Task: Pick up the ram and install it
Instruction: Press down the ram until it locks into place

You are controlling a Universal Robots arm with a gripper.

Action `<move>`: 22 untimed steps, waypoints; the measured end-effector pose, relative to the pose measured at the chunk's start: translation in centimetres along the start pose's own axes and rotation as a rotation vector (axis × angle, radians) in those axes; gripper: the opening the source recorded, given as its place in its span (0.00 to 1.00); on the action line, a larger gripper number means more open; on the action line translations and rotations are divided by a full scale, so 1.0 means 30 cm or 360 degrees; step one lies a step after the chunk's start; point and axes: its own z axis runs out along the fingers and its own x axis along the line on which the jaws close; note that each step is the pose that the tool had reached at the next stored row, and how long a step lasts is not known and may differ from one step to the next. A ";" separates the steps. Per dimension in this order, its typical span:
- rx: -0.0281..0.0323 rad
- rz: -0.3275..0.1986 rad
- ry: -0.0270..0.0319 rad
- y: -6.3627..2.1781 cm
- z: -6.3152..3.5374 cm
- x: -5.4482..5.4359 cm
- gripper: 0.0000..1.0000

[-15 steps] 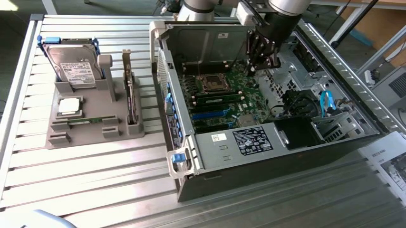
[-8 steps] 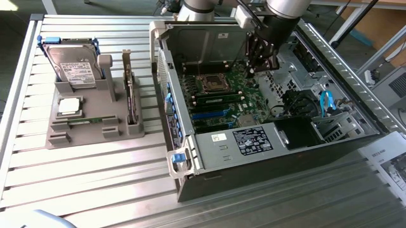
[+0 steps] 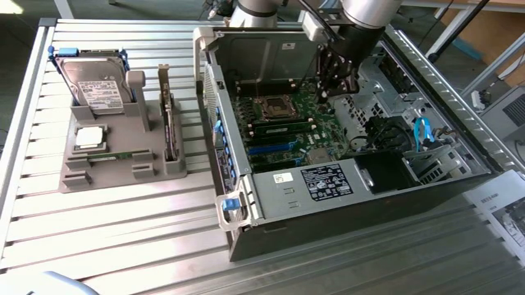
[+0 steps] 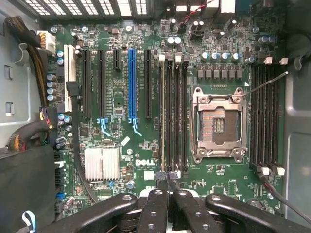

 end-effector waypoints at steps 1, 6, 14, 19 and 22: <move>0.00002 0.0000 -0.00001 0.000 0.003 0.000 0.10; 0.00007 0.0000 -0.00001 0.000 0.018 0.000 0.10; 0.00018 0.0000 -0.00001 -0.001 0.041 0.000 0.10; 0.00021 0.0000 -0.00001 -0.001 0.053 0.000 0.10; 0.00022 0.0000 0.00000 -0.001 0.059 0.000 0.10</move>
